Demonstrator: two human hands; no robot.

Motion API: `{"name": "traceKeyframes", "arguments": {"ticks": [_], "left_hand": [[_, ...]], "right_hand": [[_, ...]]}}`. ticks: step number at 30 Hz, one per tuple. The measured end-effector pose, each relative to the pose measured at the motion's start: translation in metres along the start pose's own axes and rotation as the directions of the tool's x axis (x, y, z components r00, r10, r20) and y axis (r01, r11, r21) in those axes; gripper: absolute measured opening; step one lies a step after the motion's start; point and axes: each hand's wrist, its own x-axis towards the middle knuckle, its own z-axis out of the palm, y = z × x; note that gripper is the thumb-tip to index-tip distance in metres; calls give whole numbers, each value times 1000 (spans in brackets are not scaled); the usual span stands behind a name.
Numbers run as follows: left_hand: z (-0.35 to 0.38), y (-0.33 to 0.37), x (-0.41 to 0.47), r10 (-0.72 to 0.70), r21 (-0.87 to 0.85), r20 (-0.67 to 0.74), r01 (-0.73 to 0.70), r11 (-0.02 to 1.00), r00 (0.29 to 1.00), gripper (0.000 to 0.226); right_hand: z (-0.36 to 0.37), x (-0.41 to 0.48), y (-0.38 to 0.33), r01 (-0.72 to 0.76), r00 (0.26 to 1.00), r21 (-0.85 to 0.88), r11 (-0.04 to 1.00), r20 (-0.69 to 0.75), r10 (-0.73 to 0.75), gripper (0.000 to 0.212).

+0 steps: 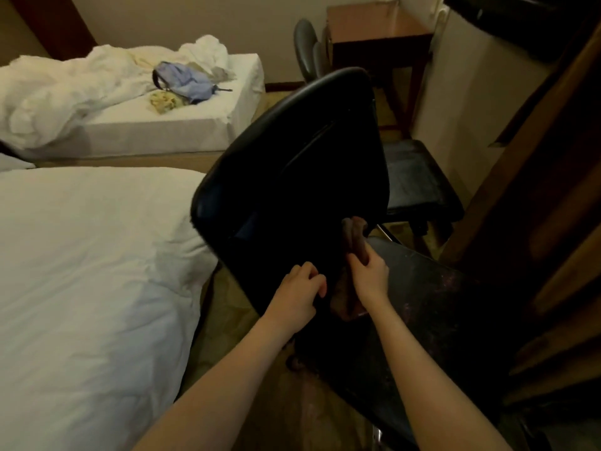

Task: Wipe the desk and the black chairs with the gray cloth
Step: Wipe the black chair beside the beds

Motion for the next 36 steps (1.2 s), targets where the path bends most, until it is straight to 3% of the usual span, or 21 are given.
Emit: {"name": "traceKeyframes", "arguments": {"ticks": [4, 8, 10, 12, 14, 16, 18, 20, 22, 24, 29, 31, 33, 36], "left_hand": [[-13, -20, -28, -51, -95, -112, 40, 995, 992, 23], [-16, -38, -63, -213, -202, -223, 169, 965, 951, 23], [-13, -46, -74, -348, -260, -277, 279, 924, 896, 24], [-12, -50, -75, -506, -376, -330, 381, 845, 797, 24], [-15, -50, -68, -648, -529, -313, 440, 726, 694, 18], [-16, -50, -60, -723, -626, -240, 466, 625, 648, 19], [-6, -54, -56, -725, -727, -208, 391, 564, 657, 19], [12, -65, -55, -702, -842, -208, 240, 482, 681, 30], [23, -75, -53, -695, -913, -175, 149, 379, 697, 31], [35, -81, -48, -682, -925, -190, 104, 365, 706, 19], [52, -87, -33, -667, -891, -345, -7, 454, 660, 17], [59, -90, -30, -640, -855, -431, -61, 516, 636, 19], [61, -92, -28, -598, -820, -508, -137, 555, 620, 22], [71, -91, -28, -557, -767, -606, -232, 598, 568, 24]], "right_hand": [[21, -11, -28, 49, 999, 192, 980, 14, -52, 31], [38, -18, -51, -88, 996, 439, 894, 69, 64, 22], [39, -23, -57, -166, 985, 509, 844, 118, 123, 26], [34, -28, -60, -184, 980, 506, 843, 164, 116, 24], [31, -35, -66, -117, 979, 478, 871, 203, 20, 18], [35, -40, -76, 19, 965, 449, 893, 225, -134, 20], [50, -41, -75, 168, 925, 378, 910, 258, -278, 18], [69, -40, -61, 451, 853, 161, 878, 212, -477, 24], [84, -34, -46, 688, 716, -89, 720, 243, -654, 40], [96, -28, -34, 783, 617, -277, 558, 226, -754, 42], [116, -28, -34, 757, 377, -617, 216, 142, -915, 41], [122, -32, -28, 699, 329, -707, 106, 187, -926, 37], [131, -35, -26, 601, 327, -799, 11, 234, -916, 34], [137, -49, -24, 423, 295, -904, -62, 202, -934, 26]]}}
